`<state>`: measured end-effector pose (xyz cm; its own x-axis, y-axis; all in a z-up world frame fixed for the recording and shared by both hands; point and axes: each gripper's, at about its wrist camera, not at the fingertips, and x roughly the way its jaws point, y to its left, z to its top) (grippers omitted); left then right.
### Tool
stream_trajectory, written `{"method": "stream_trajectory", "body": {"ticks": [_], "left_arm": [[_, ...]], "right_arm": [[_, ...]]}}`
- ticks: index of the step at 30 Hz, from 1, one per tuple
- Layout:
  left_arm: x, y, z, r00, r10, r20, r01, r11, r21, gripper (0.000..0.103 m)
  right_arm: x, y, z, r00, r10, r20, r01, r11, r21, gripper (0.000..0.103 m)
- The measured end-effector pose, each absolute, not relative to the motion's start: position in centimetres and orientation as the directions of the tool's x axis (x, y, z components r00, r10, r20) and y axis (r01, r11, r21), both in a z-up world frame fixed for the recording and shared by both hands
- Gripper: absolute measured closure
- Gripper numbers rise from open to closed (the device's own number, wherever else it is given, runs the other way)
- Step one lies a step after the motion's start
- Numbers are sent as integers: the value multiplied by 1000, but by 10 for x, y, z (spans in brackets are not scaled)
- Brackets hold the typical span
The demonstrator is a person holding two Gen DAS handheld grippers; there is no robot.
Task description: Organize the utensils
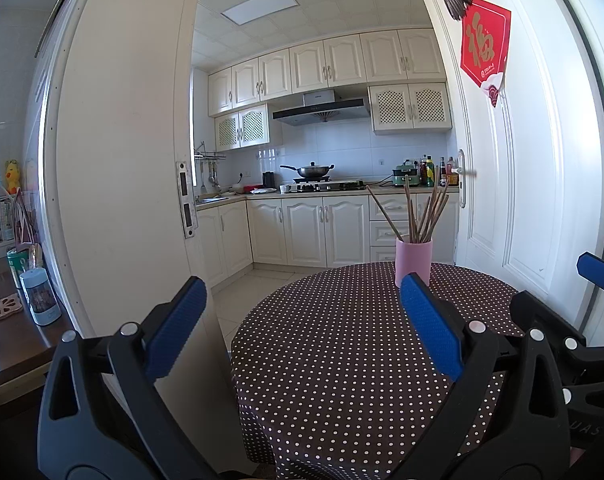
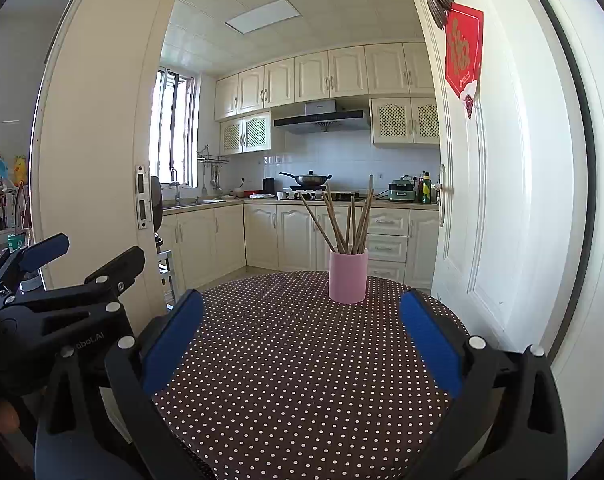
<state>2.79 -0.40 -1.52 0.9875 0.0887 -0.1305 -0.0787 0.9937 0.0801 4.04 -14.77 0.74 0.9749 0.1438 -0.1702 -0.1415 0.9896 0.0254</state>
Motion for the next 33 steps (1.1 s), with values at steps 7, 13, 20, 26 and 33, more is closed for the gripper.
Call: {"method": "stream_trajectory", "body": {"ticks": [7, 13, 20, 26, 33], "left_arm": [[28, -4, -15, 987, 89, -132, -79, 994, 80, 7], [29, -4, -15, 987, 89, -132, -79, 994, 80, 7], [28, -4, -15, 987, 88, -133, -78, 994, 79, 7], [28, -2, -16, 987, 90, -136, -80, 994, 76, 7], [29, -2, -16, 986, 90, -138, -80, 994, 75, 7]], "right_arm": [[40, -148, 7, 975, 144, -171, -141, 990, 26, 8], [40, -148, 8, 975, 144, -171, -142, 990, 26, 8], [40, -147, 7, 975, 144, -172, -141, 990, 26, 8], [40, -147, 7, 974, 144, -175, -142, 990, 28, 8], [40, -147, 6, 973, 144, -178, -141, 990, 30, 8]]}}
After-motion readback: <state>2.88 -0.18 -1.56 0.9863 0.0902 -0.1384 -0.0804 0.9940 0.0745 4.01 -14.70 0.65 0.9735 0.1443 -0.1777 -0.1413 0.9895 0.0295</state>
